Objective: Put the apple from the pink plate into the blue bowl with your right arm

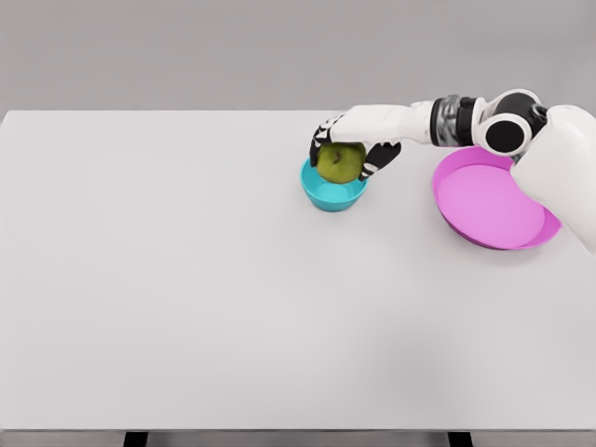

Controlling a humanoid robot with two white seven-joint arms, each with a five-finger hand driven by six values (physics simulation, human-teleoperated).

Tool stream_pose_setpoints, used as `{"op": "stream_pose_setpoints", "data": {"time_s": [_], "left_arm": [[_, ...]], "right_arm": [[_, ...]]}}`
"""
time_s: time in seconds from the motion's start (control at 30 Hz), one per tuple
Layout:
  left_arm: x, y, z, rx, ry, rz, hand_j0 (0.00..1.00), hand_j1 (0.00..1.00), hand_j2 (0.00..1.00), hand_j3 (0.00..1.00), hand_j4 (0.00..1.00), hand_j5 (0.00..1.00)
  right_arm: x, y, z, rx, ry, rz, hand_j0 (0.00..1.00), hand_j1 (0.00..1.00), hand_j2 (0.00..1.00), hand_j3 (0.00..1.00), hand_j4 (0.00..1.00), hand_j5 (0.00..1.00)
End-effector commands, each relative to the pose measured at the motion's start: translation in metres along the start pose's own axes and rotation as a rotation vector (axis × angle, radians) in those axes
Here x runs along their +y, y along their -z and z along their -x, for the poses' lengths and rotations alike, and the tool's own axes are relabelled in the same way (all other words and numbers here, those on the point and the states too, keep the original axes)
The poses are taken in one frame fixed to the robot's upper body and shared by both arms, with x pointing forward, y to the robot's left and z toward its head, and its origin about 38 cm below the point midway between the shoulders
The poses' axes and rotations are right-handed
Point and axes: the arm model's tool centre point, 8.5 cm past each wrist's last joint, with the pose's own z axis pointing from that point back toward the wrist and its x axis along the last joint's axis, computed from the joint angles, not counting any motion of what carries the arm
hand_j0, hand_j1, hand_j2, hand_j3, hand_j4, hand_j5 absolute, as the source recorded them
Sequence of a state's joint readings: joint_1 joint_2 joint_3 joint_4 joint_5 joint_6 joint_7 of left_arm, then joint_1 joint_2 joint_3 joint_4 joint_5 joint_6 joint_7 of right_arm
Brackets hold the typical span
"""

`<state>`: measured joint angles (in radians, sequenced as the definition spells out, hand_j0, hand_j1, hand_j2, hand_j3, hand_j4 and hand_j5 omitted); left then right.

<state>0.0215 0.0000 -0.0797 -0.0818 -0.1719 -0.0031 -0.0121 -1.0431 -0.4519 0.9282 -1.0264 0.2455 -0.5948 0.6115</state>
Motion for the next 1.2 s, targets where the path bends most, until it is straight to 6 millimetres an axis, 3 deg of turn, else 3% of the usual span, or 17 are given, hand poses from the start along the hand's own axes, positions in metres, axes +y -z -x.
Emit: {"op": "stream_pose_setpoints", "data": {"time_s": [0.0, 0.13, 0.53, 0.57, 0.6, 0.63, 0.97, 1.03, 1.13, 1.17], "left_arm": [[0.000, 0.000, 0.000, 0.000, 0.000, 0.000, 1.00, 1.00, 1.00, 1.00, 1.00, 1.00], [0.000, 0.000, 0.000, 0.000, 0.001, 0.000, 1.00, 1.00, 1.00, 1.00, 1.00, 1.00], [0.000, 0.000, 0.000, 0.000, 0.001, 0.000, 1.00, 1.00, 1.00, 1.00, 1.00, 1.00], [0.000, 0.000, 0.000, 0.000, 0.000, 0.000, 1.00, 1.00, 1.00, 1.00, 1.00, 1.00], [0.000, 0.000, 0.000, 0.000, 0.000, 0.000, 1.00, 1.00, 1.00, 1.00, 1.00, 1.00], [0.000, 0.000, -0.001, -0.001, 0.000, 0.000, 1.00, 1.00, 1.00, 1.00, 1.00, 1.00], [0.000, 0.000, -0.001, -0.003, 0.000, 0.000, 1.00, 1.00, 1.00, 1.00, 1.00, 1.00], [0.000, 0.000, 0.000, 0.000, 0.000, 0.000, 1.00, 1.00, 1.00, 1.00, 1.00, 1.00], [0.000, 0.000, 0.000, 0.000, 0.000, 0.000, 1.00, 1.00, 1.00, 1.00, 1.00, 1.00], [0.000, 0.000, 0.000, -0.001, 0.000, 0.000, 1.00, 1.00, 1.00, 1.00, 1.00, 1.00]], "right_arm": [[0.001, 0.001, 0.001, 0.001, 0.010, 0.002, 0.57, 0.57, 0.57, 0.57, 0.57, 0.57], [0.003, -0.002, 0.007, 0.019, 0.023, -0.001, 0.57, 0.57, 0.57, 0.57, 0.57, 0.57], [-0.002, 0.007, 0.002, 0.004, 0.015, -0.002, 0.58, 0.58, 0.58, 0.58, 0.58, 0.58], [-0.002, 0.007, 0.002, 0.004, 0.016, -0.001, 0.60, 0.60, 0.60, 0.60, 0.60, 0.60], [-0.002, 0.006, 0.002, 0.006, 0.017, 0.000, 0.86, 0.86, 0.86, 0.86, 0.86, 0.86], [-0.002, 0.006, 0.003, 0.011, 0.021, 0.001, 1.00, 1.00, 1.00, 1.00, 1.00, 1.00], [-0.007, 0.006, 0.001, 0.011, 0.015, 0.008, 1.00, 1.00, 1.00, 1.00, 1.00, 1.00], [-0.018, -0.001, 0.000, 0.006, -0.009, 0.028, 1.00, 1.00, 1.00, 1.00, 1.00, 1.00], [-0.056, -0.085, 0.006, 0.067, -0.080, 0.201, 1.00, 1.00, 1.00, 1.00, 1.00, 1.00], [-0.055, -0.116, 0.012, 0.098, -0.081, 0.257, 1.00, 1.00, 1.00, 1.00, 1.00, 1.00]]}}
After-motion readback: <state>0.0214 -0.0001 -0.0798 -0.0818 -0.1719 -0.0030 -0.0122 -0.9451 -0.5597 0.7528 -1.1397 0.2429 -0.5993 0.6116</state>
